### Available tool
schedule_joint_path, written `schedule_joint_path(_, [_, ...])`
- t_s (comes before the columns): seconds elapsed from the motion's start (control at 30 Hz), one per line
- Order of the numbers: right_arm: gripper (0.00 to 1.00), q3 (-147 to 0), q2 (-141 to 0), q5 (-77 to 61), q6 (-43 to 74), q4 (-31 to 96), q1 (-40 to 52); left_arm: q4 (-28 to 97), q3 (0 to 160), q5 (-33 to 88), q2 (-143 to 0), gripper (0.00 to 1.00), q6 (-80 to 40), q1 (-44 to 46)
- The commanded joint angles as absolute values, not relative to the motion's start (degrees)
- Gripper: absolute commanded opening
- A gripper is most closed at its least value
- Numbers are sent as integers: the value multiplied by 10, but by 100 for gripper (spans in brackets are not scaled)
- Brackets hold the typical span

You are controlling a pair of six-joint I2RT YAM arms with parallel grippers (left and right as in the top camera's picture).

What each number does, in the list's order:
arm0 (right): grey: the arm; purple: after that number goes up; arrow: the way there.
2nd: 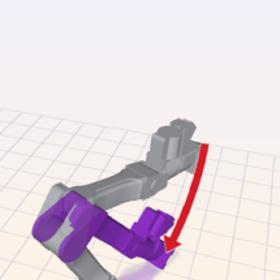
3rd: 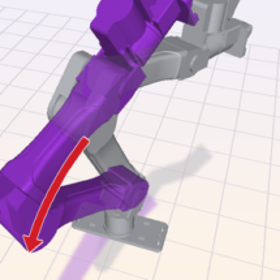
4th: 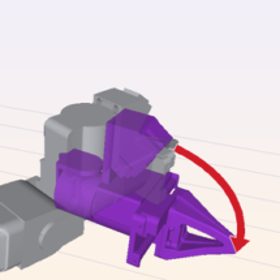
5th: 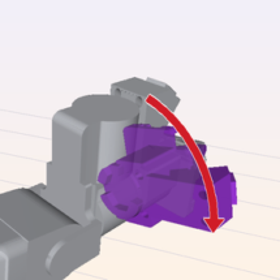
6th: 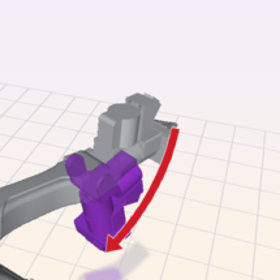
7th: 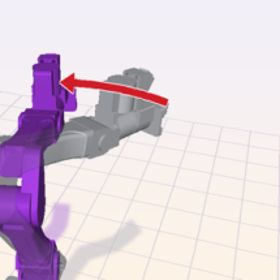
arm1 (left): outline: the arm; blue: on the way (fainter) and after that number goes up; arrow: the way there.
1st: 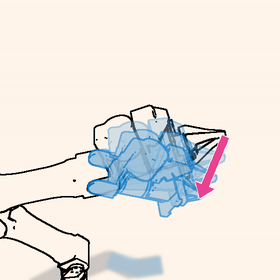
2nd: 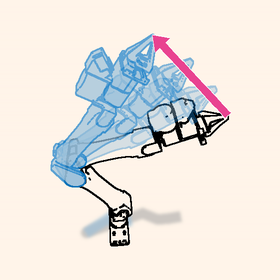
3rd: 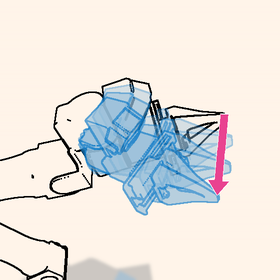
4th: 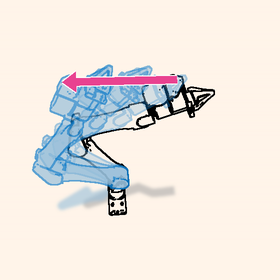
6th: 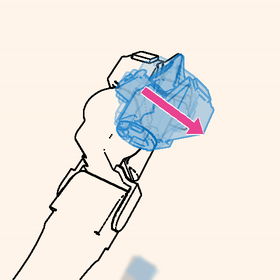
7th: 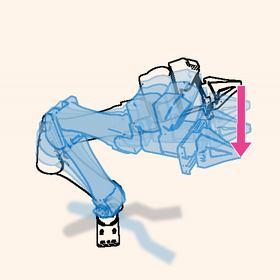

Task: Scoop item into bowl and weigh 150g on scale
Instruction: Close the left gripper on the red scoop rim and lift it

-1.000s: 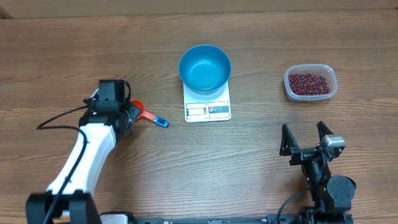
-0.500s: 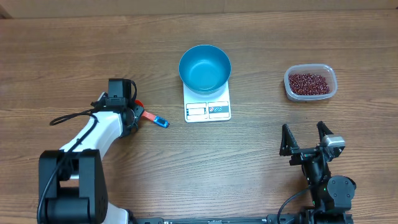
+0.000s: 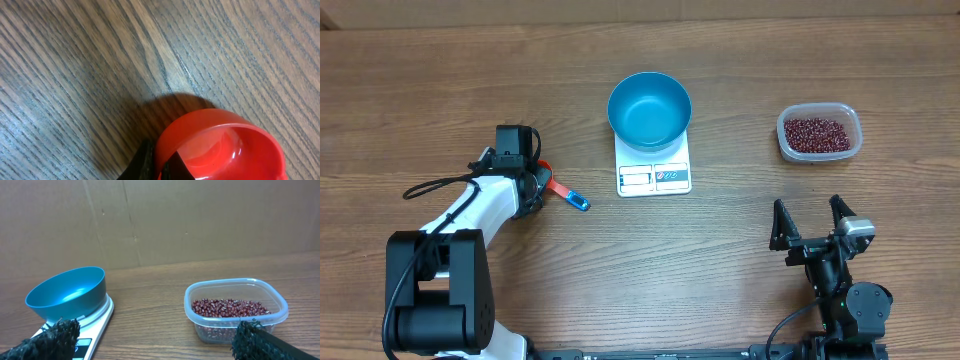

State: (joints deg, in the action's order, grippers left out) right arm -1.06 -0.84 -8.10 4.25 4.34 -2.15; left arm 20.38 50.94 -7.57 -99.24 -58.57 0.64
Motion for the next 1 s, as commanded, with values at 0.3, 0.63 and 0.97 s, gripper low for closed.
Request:
schedule_joint_path(0.3, [100,-5,-2,-76,40,41,-19,274,539,-80,-985,4,-522,3])
schedule_joint_path(0.63, [100,-5,-2,-76,40,41,-19,318,554,-79,-899,4,-492,3])
schedule_joint_path(0.97, [100,-5,-2,-76,40,41,-19,323,554,-26,-823,4,-416,3])
